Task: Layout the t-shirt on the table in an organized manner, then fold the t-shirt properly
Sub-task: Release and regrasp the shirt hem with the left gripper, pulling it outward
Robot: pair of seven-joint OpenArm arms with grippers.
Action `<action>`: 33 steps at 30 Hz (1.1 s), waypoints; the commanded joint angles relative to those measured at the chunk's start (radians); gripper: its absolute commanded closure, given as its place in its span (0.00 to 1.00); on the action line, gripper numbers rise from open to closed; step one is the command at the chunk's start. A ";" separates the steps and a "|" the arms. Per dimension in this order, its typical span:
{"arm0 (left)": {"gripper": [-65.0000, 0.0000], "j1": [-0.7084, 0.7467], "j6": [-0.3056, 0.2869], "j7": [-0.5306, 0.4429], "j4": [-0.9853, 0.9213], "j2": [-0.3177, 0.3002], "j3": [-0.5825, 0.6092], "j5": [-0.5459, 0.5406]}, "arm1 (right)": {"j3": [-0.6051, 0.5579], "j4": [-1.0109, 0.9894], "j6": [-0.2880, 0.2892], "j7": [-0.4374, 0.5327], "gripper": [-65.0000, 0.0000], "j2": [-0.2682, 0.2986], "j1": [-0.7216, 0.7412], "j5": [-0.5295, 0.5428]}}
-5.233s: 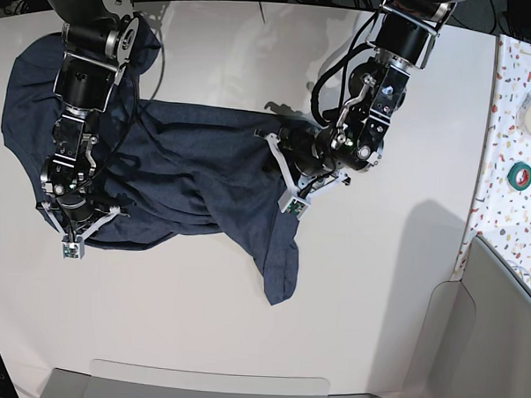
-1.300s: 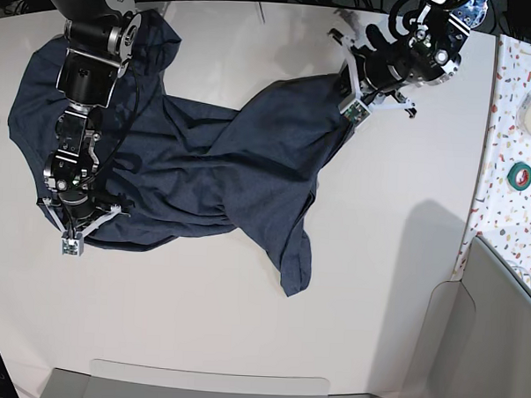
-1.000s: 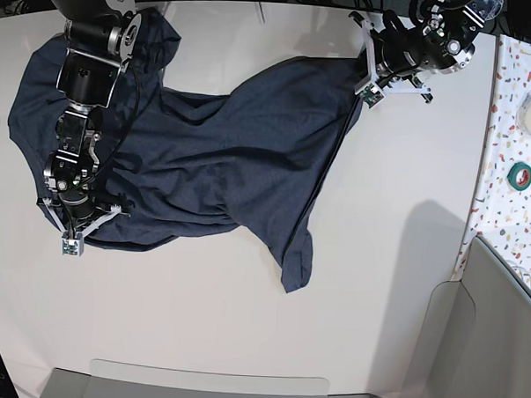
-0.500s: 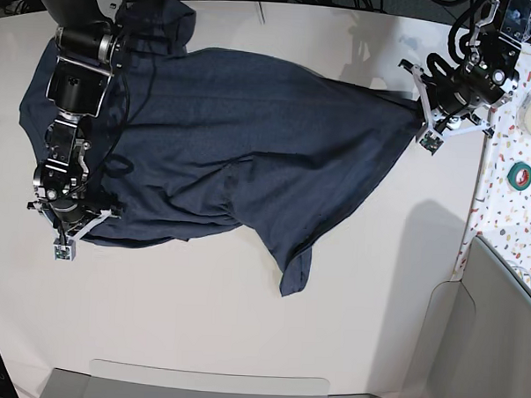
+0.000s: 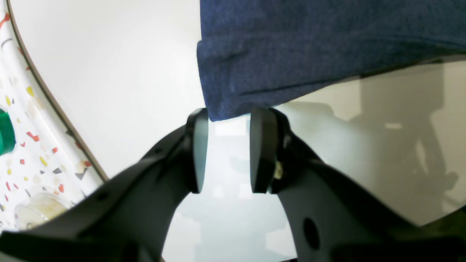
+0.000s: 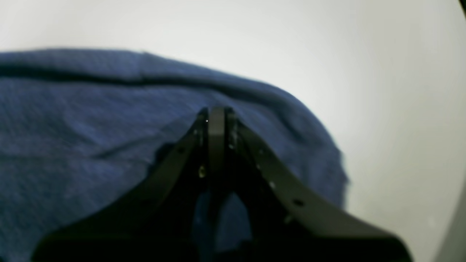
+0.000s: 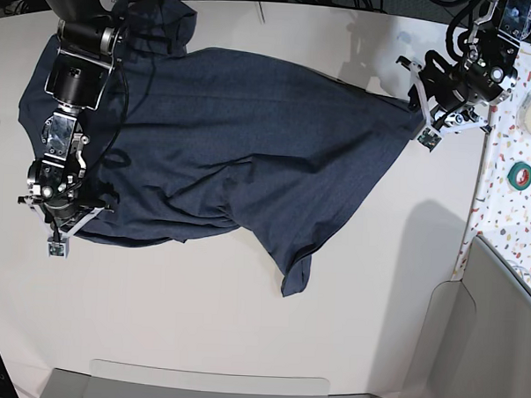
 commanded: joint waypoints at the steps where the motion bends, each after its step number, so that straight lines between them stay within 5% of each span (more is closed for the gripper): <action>1: 0.71 -0.004 0.001 -0.011 0.018 -0.020 -0.021 0.003 | 0.013 0.063 -0.006 0.020 1.00 0.015 0.035 0.001; 5: 0.75 -0.009 0.000 -0.020 0.030 -0.015 -0.143 0.003 | 0.096 0.221 -0.006 -0.087 1.00 0.003 0.018 0.007; 10: 0.94 -0.109 -0.002 -0.060 0.032 0.046 -0.209 0.001 | 0.136 0.422 -0.006 -0.125 1.00 -0.041 -0.042 0.003; 24: 0.93 -0.549 -0.003 -0.038 -0.056 0.378 0.107 0.001 | 0.133 0.290 -0.001 -0.118 1.00 -0.124 -0.100 0.006; 33: 0.94 -0.570 -0.003 -0.047 -0.112 0.419 0.114 0.001 | 0.133 0.224 -0.001 -0.032 1.00 -0.124 -0.106 0.000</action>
